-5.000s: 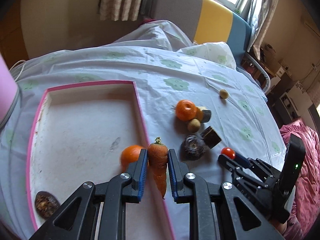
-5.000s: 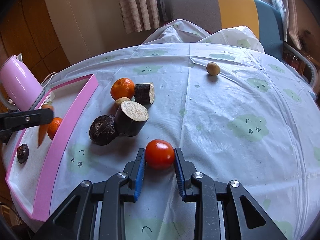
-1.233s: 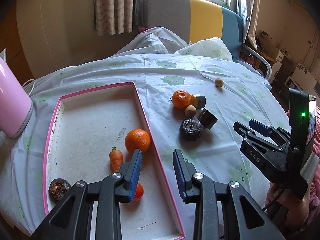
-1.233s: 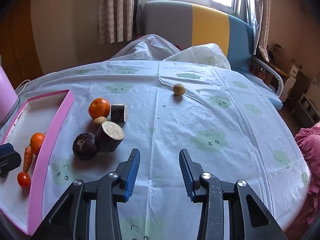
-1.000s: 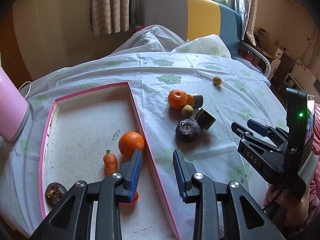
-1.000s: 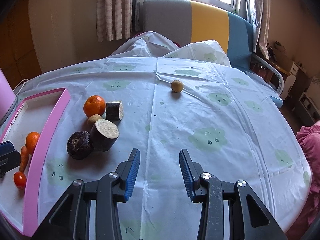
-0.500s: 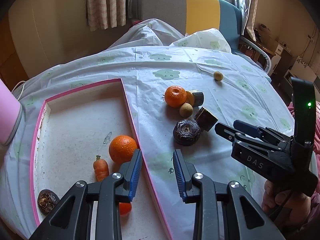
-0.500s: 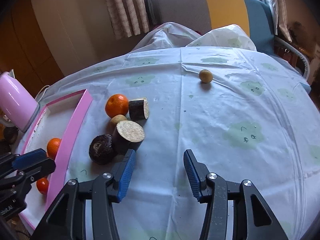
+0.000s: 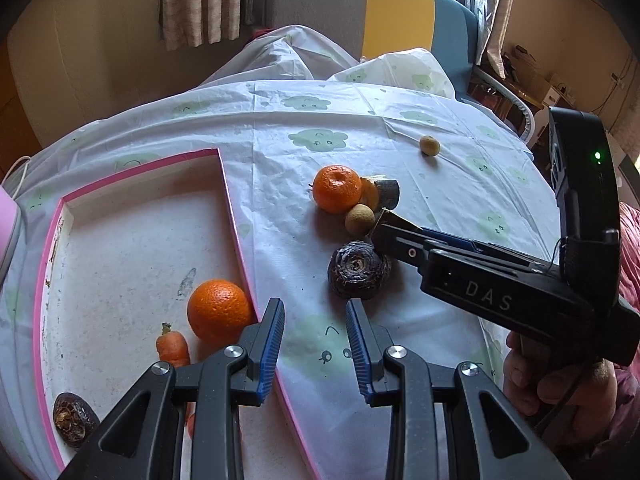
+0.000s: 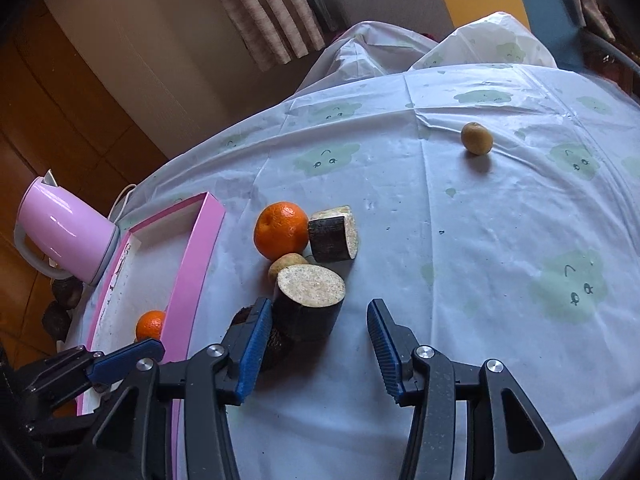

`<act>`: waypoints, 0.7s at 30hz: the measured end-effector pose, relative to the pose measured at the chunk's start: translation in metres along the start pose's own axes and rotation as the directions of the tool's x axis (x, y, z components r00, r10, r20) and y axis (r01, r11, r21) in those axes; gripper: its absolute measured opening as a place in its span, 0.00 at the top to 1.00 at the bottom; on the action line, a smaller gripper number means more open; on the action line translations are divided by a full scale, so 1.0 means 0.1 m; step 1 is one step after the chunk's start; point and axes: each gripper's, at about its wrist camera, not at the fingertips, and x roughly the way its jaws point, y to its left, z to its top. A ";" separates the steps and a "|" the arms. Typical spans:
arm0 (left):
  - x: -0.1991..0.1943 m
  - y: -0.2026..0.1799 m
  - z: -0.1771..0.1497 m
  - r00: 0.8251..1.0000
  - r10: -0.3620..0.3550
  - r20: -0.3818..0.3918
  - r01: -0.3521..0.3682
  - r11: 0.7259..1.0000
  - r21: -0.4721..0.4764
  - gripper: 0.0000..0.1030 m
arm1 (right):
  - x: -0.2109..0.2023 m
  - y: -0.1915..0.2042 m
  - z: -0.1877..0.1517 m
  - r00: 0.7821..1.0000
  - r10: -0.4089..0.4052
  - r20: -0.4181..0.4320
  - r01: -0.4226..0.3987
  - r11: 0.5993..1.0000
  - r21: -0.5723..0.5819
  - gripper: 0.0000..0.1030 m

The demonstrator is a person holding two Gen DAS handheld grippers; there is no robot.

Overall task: Organize fruits
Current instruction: 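Grasp the dark fruit with the left gripper while the right gripper grasps the eggplant chunk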

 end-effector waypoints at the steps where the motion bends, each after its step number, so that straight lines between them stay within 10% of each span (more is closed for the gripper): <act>1: 0.01 0.00 0.00 1.000 -0.001 -0.001 0.001 1.000 0.001 0.69 | 0.01 0.00 0.01 1.000 0.006 0.000 -0.006 1.000 0.004 0.55; 10: 0.11 -0.07 0.05 0.999 -0.049 -0.018 0.049 0.999 0.021 0.69 | 0.06 -0.06 0.05 0.998 0.059 -0.016 -0.058 0.997 0.045 0.63; 21: 0.31 -0.21 0.16 0.995 -0.077 -0.056 0.079 0.996 0.043 0.54 | -0.29 -0.18 -0.09 0.954 -0.287 0.086 0.296 0.948 -0.119 0.64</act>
